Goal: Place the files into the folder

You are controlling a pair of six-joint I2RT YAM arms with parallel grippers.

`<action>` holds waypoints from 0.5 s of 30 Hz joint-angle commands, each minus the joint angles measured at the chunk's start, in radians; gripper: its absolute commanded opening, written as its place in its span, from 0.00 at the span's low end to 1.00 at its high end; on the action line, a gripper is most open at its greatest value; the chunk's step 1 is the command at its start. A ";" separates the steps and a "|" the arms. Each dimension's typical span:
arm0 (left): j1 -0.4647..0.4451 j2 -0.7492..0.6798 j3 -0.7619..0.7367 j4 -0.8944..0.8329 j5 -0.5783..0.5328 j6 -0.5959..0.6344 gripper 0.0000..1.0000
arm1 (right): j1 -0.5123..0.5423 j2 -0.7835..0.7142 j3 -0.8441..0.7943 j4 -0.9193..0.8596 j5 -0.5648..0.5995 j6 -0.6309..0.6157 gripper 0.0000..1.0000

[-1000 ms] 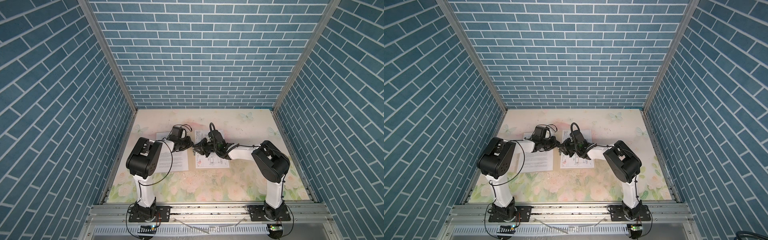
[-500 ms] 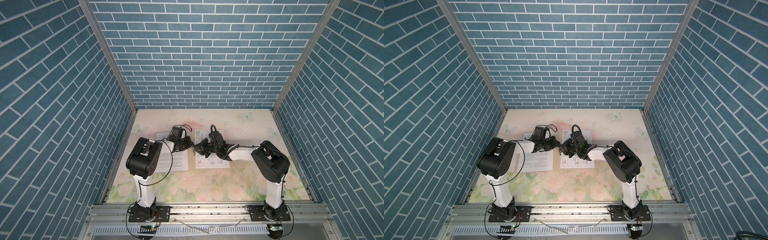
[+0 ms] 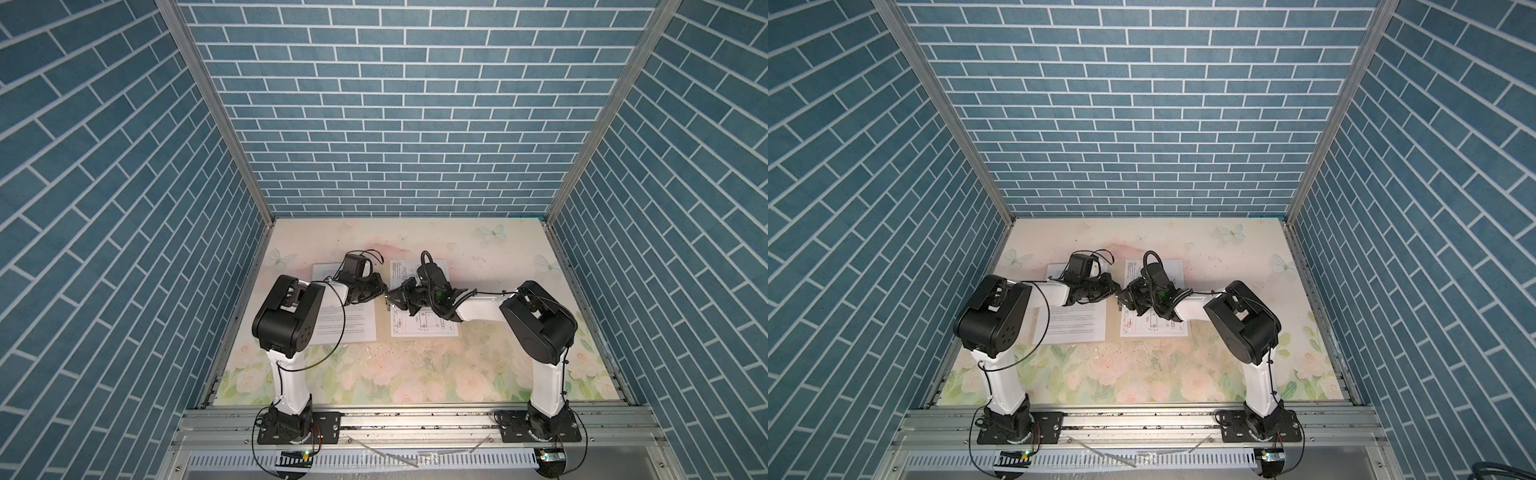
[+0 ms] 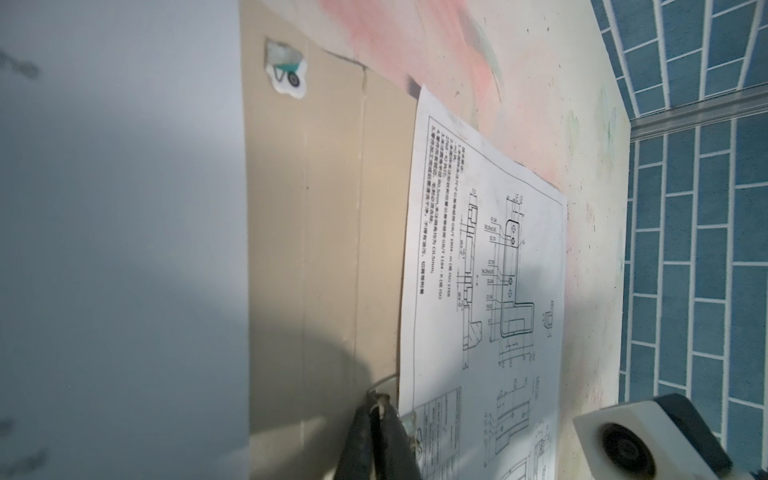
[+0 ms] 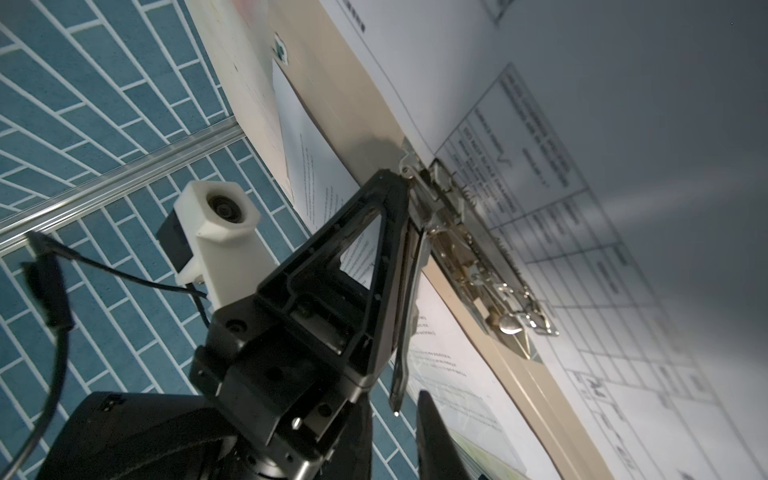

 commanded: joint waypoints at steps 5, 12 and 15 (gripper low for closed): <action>-0.007 0.009 -0.032 -0.060 -0.012 0.010 0.10 | 0.006 0.034 0.008 0.032 0.007 0.050 0.20; -0.007 0.008 -0.033 -0.057 -0.011 0.011 0.10 | 0.006 0.048 0.019 0.038 0.005 0.053 0.19; -0.007 0.008 -0.036 -0.058 -0.011 0.011 0.10 | 0.006 0.052 0.023 0.037 0.007 0.054 0.19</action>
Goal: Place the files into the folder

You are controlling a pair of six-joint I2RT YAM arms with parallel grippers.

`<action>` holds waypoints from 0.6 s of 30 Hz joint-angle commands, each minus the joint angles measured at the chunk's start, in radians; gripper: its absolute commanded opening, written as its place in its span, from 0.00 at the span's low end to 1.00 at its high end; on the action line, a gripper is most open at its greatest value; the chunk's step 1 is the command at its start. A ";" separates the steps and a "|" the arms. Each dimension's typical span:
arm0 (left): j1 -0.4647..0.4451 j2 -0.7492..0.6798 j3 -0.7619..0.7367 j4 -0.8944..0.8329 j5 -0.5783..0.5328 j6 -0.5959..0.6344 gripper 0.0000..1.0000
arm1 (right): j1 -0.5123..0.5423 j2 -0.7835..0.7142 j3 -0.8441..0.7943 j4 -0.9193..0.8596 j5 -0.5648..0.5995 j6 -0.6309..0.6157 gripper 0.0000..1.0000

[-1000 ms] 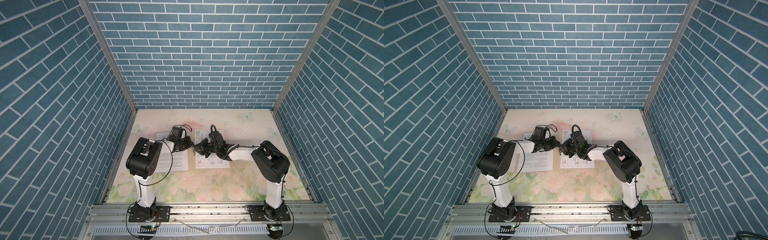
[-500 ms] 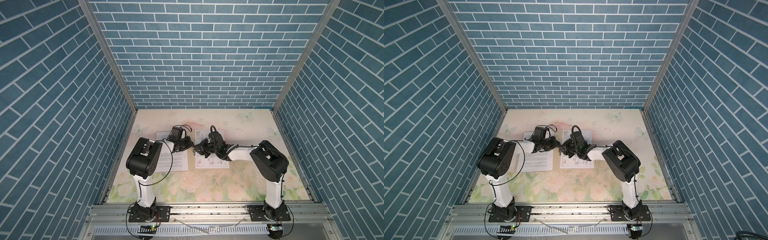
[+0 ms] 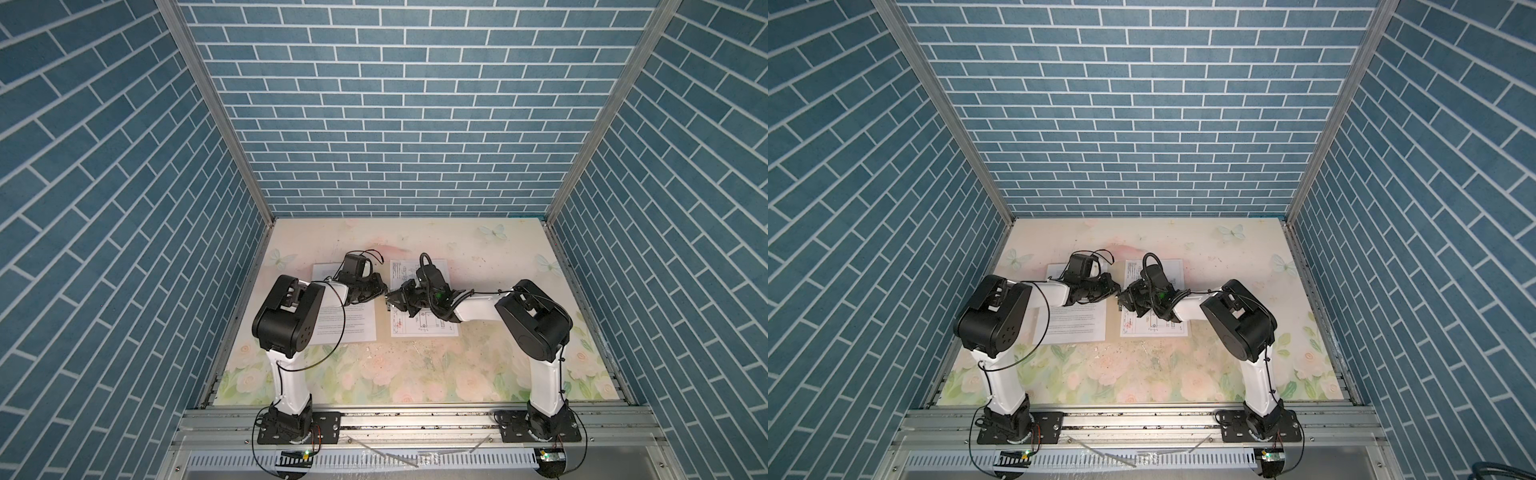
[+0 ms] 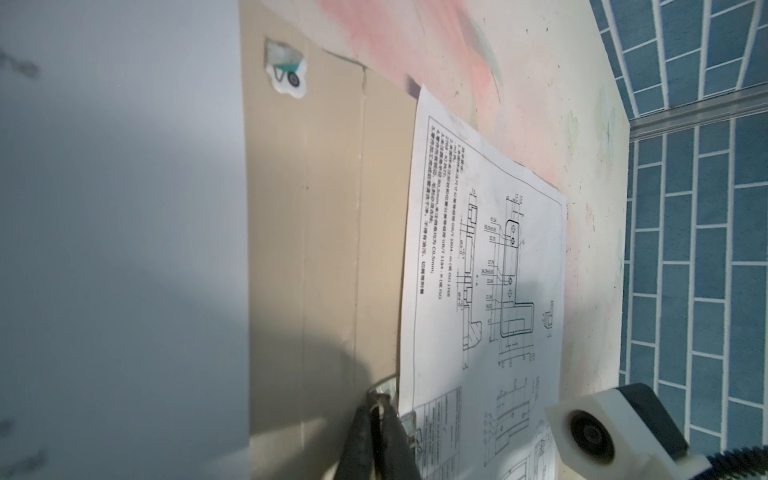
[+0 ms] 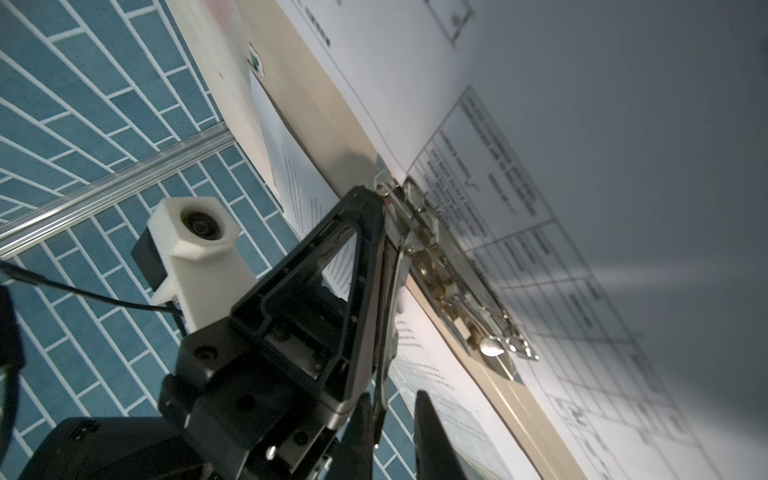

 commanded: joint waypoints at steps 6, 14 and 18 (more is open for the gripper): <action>-0.006 0.009 -0.037 -0.060 -0.012 0.013 0.10 | 0.006 0.025 0.033 0.017 0.007 0.047 0.18; -0.006 0.008 -0.040 -0.060 -0.015 0.016 0.09 | 0.006 0.014 0.038 0.010 0.008 0.048 0.18; -0.006 0.009 -0.040 -0.062 -0.017 0.016 0.09 | 0.008 0.012 0.049 0.007 0.007 0.049 0.18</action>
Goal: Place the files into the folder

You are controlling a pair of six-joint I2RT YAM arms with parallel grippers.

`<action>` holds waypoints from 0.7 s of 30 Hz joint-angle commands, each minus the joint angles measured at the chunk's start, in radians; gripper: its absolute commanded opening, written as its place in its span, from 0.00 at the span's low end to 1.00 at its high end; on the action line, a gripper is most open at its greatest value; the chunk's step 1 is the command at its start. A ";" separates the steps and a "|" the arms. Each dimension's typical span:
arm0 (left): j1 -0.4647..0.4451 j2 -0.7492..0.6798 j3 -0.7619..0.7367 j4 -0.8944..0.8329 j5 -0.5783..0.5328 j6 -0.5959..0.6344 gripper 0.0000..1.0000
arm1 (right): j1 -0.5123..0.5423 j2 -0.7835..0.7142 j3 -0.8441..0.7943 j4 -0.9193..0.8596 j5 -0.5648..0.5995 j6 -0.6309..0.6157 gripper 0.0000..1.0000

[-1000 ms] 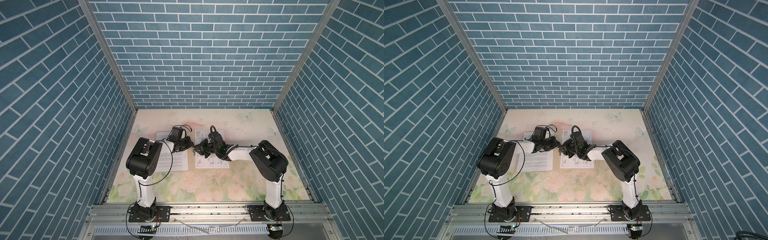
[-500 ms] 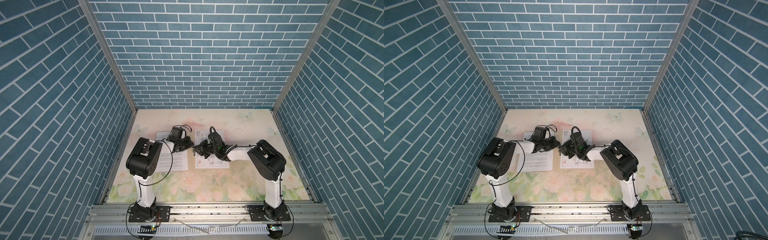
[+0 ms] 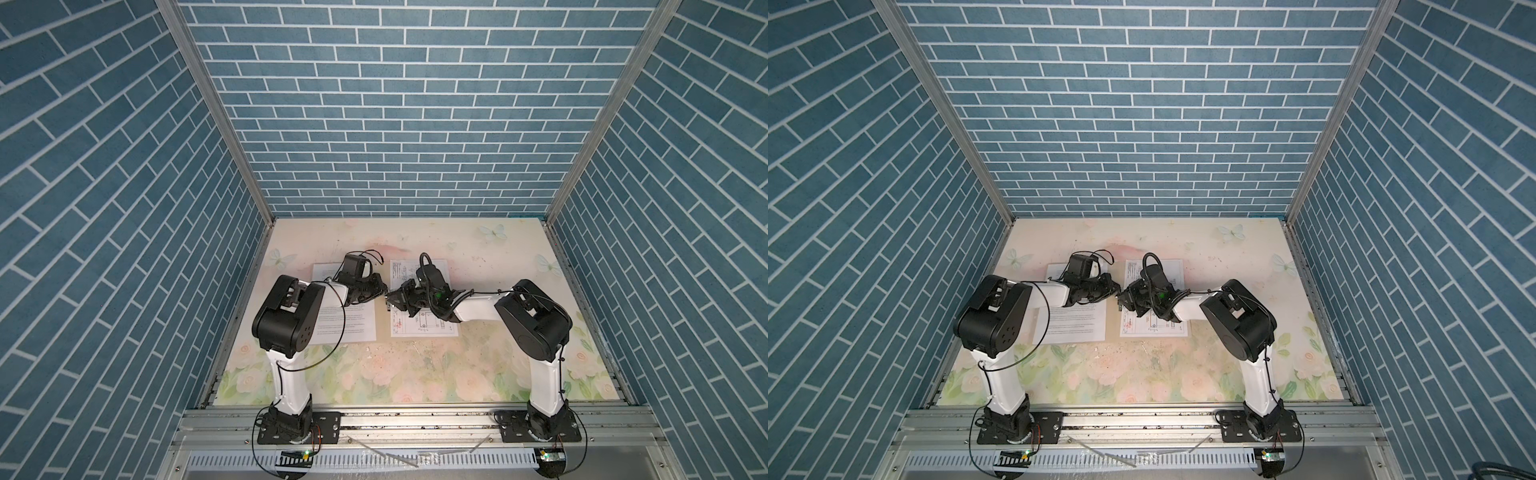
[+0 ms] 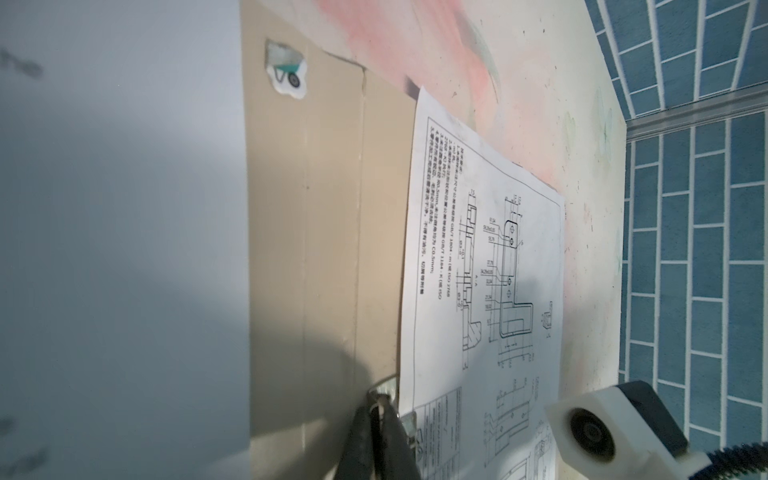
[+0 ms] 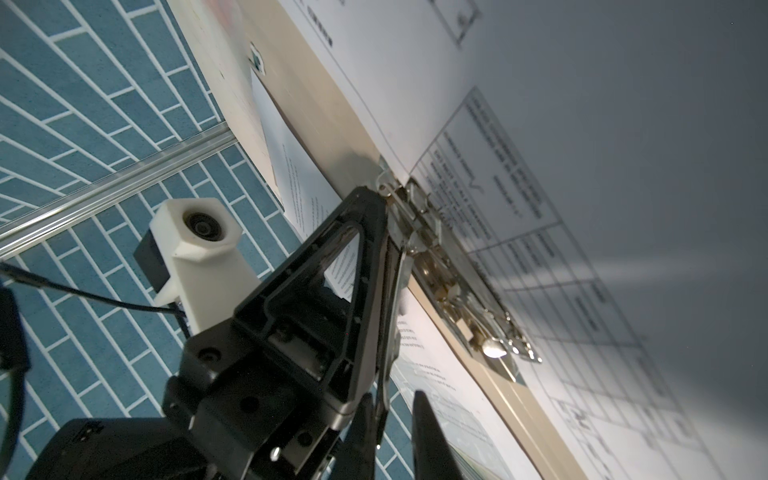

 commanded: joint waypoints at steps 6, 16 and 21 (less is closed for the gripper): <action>-0.006 0.012 -0.030 -0.080 -0.019 0.017 0.09 | 0.011 0.013 0.056 0.003 0.005 0.051 0.18; -0.006 0.011 -0.031 -0.081 -0.019 0.022 0.09 | 0.017 0.010 0.030 0.013 0.016 0.056 0.15; -0.005 0.010 -0.031 -0.083 -0.019 0.023 0.09 | 0.021 0.010 0.009 0.019 0.020 0.058 0.12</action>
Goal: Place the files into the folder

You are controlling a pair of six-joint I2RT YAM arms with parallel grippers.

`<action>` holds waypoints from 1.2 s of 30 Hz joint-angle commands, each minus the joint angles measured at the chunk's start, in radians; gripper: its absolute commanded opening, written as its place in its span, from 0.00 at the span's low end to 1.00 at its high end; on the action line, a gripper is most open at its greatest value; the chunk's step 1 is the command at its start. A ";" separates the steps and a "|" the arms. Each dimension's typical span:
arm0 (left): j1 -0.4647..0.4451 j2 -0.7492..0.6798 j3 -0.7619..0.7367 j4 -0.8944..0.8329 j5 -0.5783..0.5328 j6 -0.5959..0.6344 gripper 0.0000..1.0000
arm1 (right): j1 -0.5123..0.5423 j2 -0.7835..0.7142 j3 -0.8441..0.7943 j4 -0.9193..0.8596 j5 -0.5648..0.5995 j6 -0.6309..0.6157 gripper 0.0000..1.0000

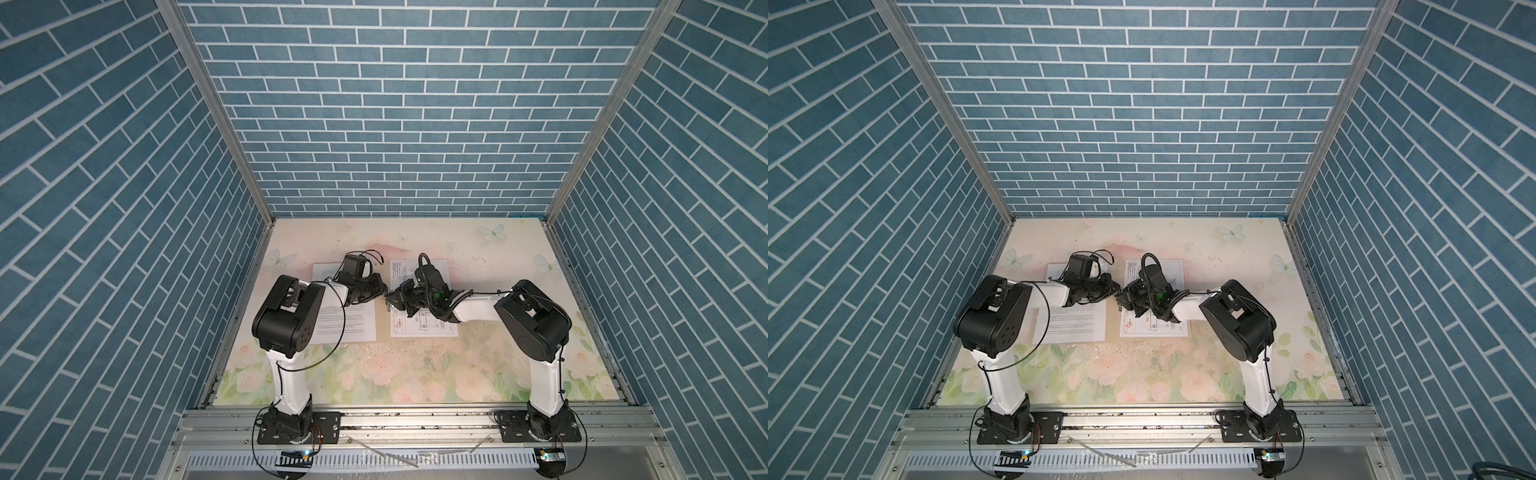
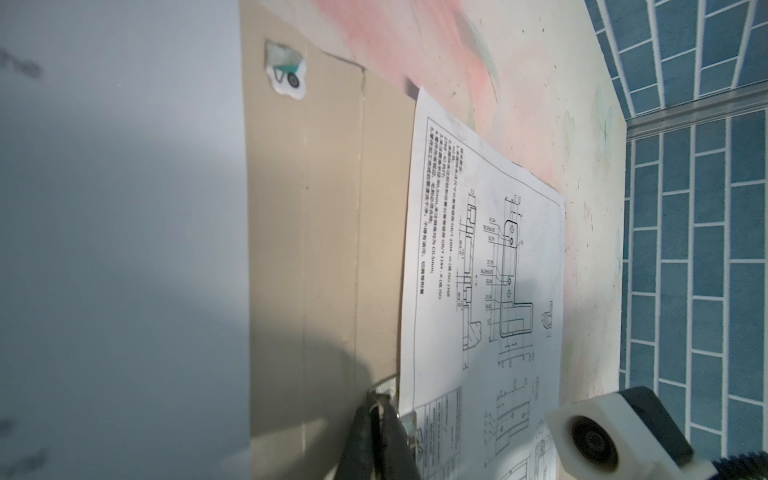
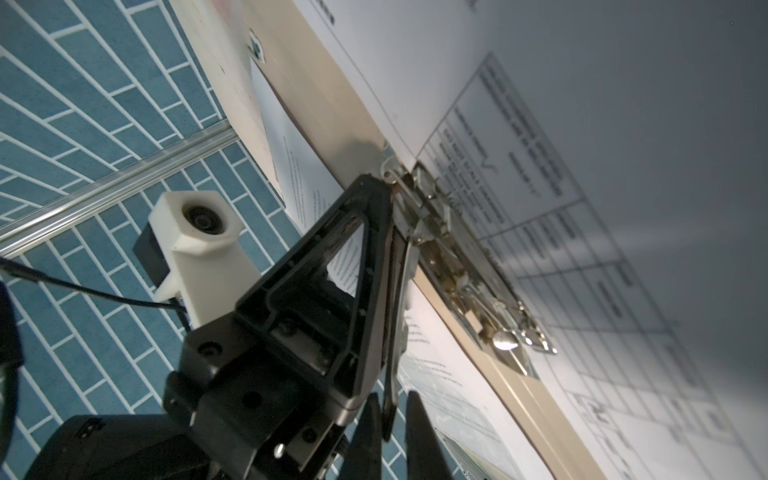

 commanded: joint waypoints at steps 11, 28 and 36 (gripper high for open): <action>-0.006 0.010 -0.029 -0.096 -0.019 0.033 0.09 | 0.037 0.013 -0.087 0.097 0.042 0.070 0.01; -0.006 0.012 -0.015 -0.132 -0.017 0.051 0.09 | 0.039 -0.018 -0.178 -0.070 0.022 -0.177 0.00; -0.012 0.024 0.008 -0.167 -0.017 0.070 0.08 | 0.023 -0.042 -0.200 -0.263 0.041 -0.375 0.00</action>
